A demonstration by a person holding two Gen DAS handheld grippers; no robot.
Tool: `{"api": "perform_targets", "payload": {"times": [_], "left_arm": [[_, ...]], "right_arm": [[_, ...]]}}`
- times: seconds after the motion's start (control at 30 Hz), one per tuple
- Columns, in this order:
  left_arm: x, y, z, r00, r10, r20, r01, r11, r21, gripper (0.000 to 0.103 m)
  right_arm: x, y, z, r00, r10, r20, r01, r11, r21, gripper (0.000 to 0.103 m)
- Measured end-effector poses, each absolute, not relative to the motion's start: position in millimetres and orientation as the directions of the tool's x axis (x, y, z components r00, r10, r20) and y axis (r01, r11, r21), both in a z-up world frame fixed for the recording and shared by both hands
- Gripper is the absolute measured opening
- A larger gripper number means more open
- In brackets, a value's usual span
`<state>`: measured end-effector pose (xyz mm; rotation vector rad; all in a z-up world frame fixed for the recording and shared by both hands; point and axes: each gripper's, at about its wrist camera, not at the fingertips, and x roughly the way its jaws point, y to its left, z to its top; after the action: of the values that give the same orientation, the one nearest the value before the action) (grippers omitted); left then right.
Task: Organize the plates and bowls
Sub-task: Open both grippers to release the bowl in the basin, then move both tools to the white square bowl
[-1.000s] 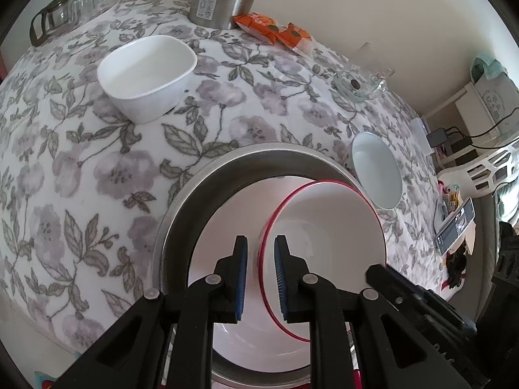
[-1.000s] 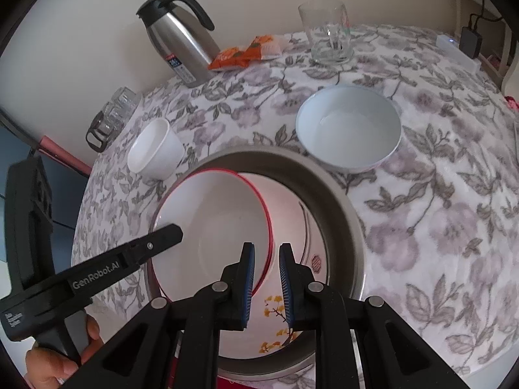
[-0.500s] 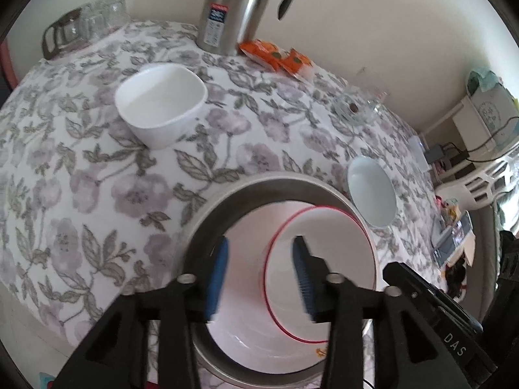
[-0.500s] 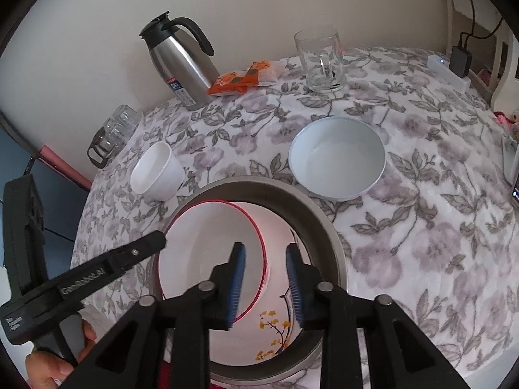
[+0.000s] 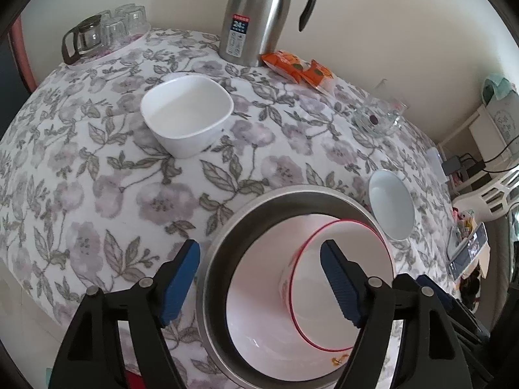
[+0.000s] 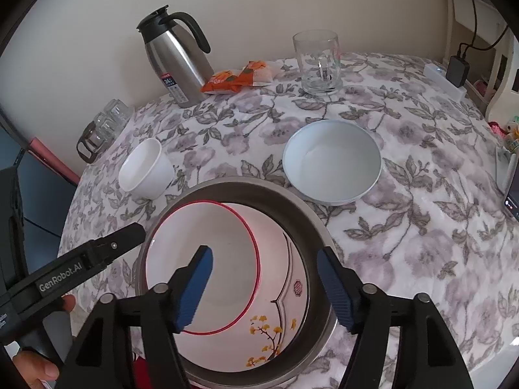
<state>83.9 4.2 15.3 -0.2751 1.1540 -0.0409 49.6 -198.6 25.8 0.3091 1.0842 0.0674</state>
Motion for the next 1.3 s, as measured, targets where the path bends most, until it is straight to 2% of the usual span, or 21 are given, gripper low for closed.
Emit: {"api": "perform_targets", "payload": {"times": [0.07, 0.17, 0.2, 0.23, 0.27, 0.8, 1.3], "left_arm": [[84.3, 6.7, 14.1, 0.408, -0.165, -0.898, -0.123, 0.965, -0.233, 0.078], [85.1, 10.3, 12.4, 0.410, -0.149, -0.900, -0.140, 0.964, -0.224, 0.080], [85.1, 10.6, 12.2, 0.413, -0.144, -0.899, -0.143, 0.965, -0.220, 0.086], [85.0, 11.1, 12.3, 0.418, -0.139, -0.898, -0.144, 0.965, -0.217, 0.093], [84.9, 11.4, 12.3, 0.424, -0.137, -0.895, -0.145, 0.965, -0.216, 0.095], [88.1, 25.1, 9.9, 0.432, -0.092, -0.897, -0.193, 0.962, -0.191, 0.097], [105.7, 61.3, 19.3, 0.484, -0.091, -0.870, -0.288, 0.923, -0.257, 0.097]], "right_arm": [[49.6, -200.3, 26.3, 0.478, 0.196, -0.856, 0.106, 0.955, 0.277, 0.083], [49.7, -202.5, 26.0, 0.483, 0.193, -0.854, 0.117, 0.952, 0.281, 0.086], [50.0, -202.9, 25.5, 0.482, 0.195, -0.854, 0.119, 0.951, 0.284, 0.088], [50.3, -203.1, 25.0, 0.482, 0.196, -0.854, 0.121, 0.950, 0.287, 0.094], [50.5, -203.1, 24.5, 0.482, 0.196, -0.854, 0.123, 0.950, 0.287, 0.103], [52.7, -195.7, 27.3, 0.492, 0.157, -0.857, 0.116, 0.963, 0.242, 0.103], [55.7, -177.9, 40.0, 0.557, 0.126, -0.821, 0.115, 0.967, 0.227, 0.103]]}}
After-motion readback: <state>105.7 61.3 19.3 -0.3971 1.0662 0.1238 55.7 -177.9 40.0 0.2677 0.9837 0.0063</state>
